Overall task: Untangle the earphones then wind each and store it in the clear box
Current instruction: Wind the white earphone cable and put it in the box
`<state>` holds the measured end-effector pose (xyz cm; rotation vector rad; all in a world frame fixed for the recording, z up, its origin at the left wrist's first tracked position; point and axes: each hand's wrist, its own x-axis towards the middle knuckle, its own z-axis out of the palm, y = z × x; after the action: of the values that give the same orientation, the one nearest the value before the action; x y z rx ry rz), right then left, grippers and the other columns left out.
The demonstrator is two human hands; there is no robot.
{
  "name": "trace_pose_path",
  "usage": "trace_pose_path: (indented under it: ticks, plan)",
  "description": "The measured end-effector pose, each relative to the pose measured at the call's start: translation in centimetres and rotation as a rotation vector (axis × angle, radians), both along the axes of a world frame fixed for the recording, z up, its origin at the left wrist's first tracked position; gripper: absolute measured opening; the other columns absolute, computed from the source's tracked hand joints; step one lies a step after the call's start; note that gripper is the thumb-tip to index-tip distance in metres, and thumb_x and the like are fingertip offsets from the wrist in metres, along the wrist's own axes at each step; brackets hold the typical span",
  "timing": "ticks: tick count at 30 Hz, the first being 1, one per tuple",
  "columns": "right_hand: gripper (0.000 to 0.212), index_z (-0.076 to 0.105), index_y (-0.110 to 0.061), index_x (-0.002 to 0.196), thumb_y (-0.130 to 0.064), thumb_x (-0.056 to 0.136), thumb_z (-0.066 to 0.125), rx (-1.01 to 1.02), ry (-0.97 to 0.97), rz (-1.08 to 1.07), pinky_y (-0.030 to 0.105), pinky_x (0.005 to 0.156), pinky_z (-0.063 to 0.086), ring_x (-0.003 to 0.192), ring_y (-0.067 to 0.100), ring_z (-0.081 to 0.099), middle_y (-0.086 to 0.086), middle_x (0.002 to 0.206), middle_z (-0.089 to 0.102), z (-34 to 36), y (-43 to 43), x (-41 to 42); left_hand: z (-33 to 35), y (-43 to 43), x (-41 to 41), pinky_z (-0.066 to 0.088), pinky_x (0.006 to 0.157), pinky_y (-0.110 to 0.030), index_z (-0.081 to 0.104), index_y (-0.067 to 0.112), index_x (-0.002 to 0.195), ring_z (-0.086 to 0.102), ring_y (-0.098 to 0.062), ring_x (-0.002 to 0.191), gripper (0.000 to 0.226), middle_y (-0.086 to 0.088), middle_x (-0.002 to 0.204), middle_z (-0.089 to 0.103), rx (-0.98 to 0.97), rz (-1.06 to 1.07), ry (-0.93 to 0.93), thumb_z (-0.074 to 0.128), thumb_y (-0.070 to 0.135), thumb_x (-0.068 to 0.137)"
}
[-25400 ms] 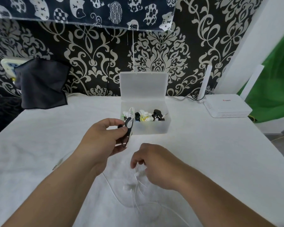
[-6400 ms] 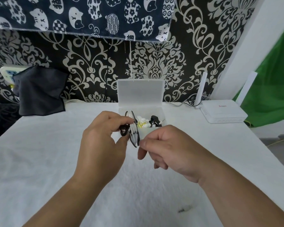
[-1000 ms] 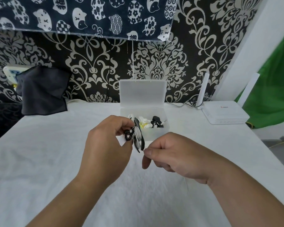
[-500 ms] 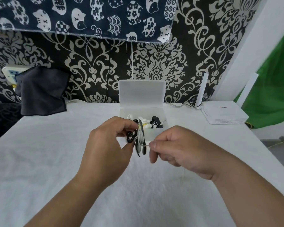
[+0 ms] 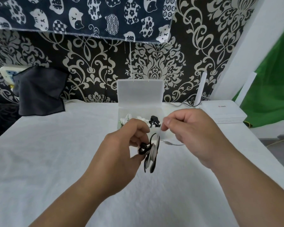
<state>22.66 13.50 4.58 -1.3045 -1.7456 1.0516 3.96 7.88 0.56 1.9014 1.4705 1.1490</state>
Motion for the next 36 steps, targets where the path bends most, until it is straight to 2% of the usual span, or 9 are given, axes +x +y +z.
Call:
trace_pose_path:
  ticks: [4,6,15,18,22,25,30,34,36]
  plan:
    - [0.029,0.070,-0.015,0.072,-0.020,0.098,0.058,-0.068,0.004,-0.076,0.021,0.056,0.027,0.043,-0.009,0.048,-0.025,0.042,0.048,-1.0,0.4,-0.1,0.7,0.1,0.2,0.055,0.084,-0.022,0.058,0.025,0.100,0.067,-0.016,0.088,0.047,0.006,0.090,0.068,-0.047,-0.044,-0.172,0.077,-0.009,0.075]
    - [0.029,0.071,-0.015,0.074,-0.023,0.098,0.059,-0.093,0.000,-0.073,0.024,0.058,0.028,0.042,-0.005,0.046,-0.022,0.044,0.048,-1.5,0.5,-0.3,0.9,0.0,0.3,0.055,0.083,-0.024,0.059,0.023,0.099,0.068,-0.018,0.086,0.045,0.004,0.089,0.068,-0.084,-0.078,-0.217,0.077,-0.011,0.074]
    - [0.025,0.071,-0.017,0.076,-0.023,0.098,0.059,-0.027,0.030,-0.077,0.023,0.056,0.029,0.042,0.001,0.041,-0.019,0.043,0.044,-1.5,0.4,-0.6,1.2,0.2,-0.4,0.056,0.080,-0.022,0.061,0.026,0.096,0.069,-0.016,0.084,0.047,0.005,0.090,0.070,-0.161,-0.114,-0.206,0.079,-0.010,0.073]
    - [0.029,0.071,-0.017,0.072,-0.024,0.098,0.060,-0.101,-0.023,-0.080,0.024,0.055,0.028,0.041,0.001,0.040,-0.018,0.044,0.046,-2.3,0.5,-0.9,1.3,0.2,-0.4,0.056,0.081,-0.023,0.061,0.024,0.096,0.069,-0.017,0.084,0.047,0.003,0.090,0.070,-0.143,-0.110,-0.248,0.079,-0.012,0.072]
    - [0.038,0.070,-0.021,0.065,-0.028,0.099,0.055,-0.274,-0.118,0.056,0.030,0.055,0.024,0.048,0.014,0.032,-0.007,0.052,0.042,-3.6,0.2,-1.4,1.0,0.6,-0.5,0.057,0.077,-0.026,0.060,0.018,0.092,0.069,-0.021,0.077,0.046,-0.003,0.084,0.069,-0.102,-0.051,-0.404,0.077,-0.018,0.070]
    - [0.041,0.071,-0.013,0.074,-0.030,0.103,0.048,-0.386,-0.136,0.217,0.030,0.053,0.023,0.050,0.015,0.030,-0.005,0.055,0.042,-3.7,-0.3,-1.9,0.7,1.0,-0.7,0.056,0.073,-0.024,0.061,0.018,0.091,0.068,-0.016,0.074,0.046,-0.001,0.083,0.069,-0.067,0.060,-0.478,0.077,-0.019,0.069]
    - [0.036,0.073,-0.010,0.087,-0.029,0.104,0.047,-0.421,-0.133,0.414,0.028,0.056,0.025,0.054,0.014,0.030,-0.002,0.060,0.040,-2.8,-1.5,-2.4,0.4,1.2,-1.2,0.056,0.077,-0.019,0.067,0.026,0.093,0.069,-0.009,0.077,0.044,0.004,0.085,0.071,-0.004,0.246,-0.330,0.081,-0.009,0.071]
    - [0.030,0.073,-0.008,0.092,-0.024,0.104,0.050,-0.379,-0.109,0.453,0.030,0.057,0.026,0.054,0.013,0.029,-0.006,0.053,0.035,-1.8,-1.7,-2.2,0.1,1.2,-1.5,0.057,0.080,-0.024,0.068,0.034,0.092,0.069,-0.010,0.083,0.046,0.010,0.088,0.071,0.039,0.309,-0.159,0.081,-0.005,0.072]
    - [0.030,0.073,-0.008,0.090,-0.023,0.103,0.051,-0.363,-0.096,0.463,0.030,0.058,0.027,0.053,0.013,0.030,-0.006,0.053,0.036,-1.4,-1.8,-2.0,0.2,1.2,-1.6,0.056,0.078,-0.021,0.067,0.036,0.090,0.068,-0.008,0.083,0.047,0.013,0.089,0.069,0.074,0.317,-0.074,0.081,-0.005,0.072]
